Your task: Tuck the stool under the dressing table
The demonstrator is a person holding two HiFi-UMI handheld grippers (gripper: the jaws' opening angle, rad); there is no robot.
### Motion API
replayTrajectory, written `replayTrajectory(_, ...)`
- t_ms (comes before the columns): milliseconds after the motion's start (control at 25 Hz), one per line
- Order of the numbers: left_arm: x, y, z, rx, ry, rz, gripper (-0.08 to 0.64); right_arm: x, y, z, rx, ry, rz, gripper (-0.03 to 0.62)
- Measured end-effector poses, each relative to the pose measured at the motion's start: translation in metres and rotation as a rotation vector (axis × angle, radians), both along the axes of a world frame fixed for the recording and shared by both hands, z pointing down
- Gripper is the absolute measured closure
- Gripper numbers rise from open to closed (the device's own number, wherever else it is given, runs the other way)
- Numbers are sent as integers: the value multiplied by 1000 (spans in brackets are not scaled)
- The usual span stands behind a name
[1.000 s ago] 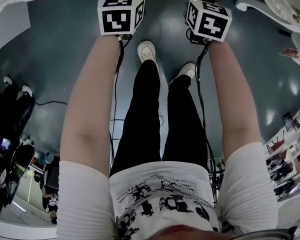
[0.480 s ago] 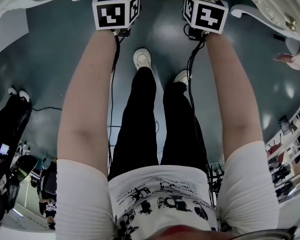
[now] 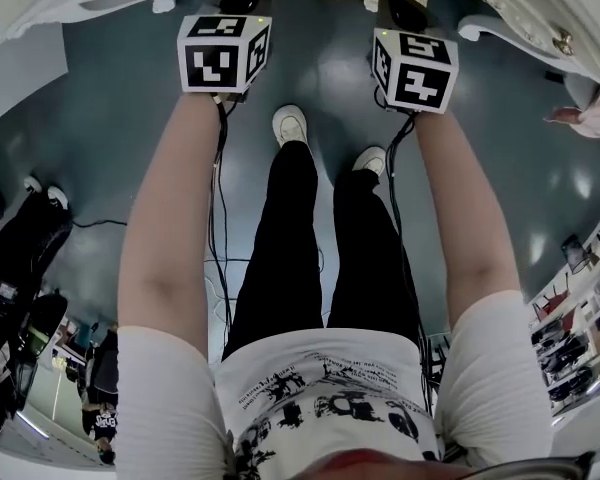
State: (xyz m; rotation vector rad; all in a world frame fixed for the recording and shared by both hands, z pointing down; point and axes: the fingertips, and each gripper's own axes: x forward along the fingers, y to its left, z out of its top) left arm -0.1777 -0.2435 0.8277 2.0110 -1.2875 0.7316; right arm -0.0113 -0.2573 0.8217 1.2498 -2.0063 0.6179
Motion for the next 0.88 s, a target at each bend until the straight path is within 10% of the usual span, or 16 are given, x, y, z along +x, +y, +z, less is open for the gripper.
replayTrajectory(880, 21, 86, -416, 579, 135, 79, 540, -29, 95, -400, 422, -235, -135, 575)
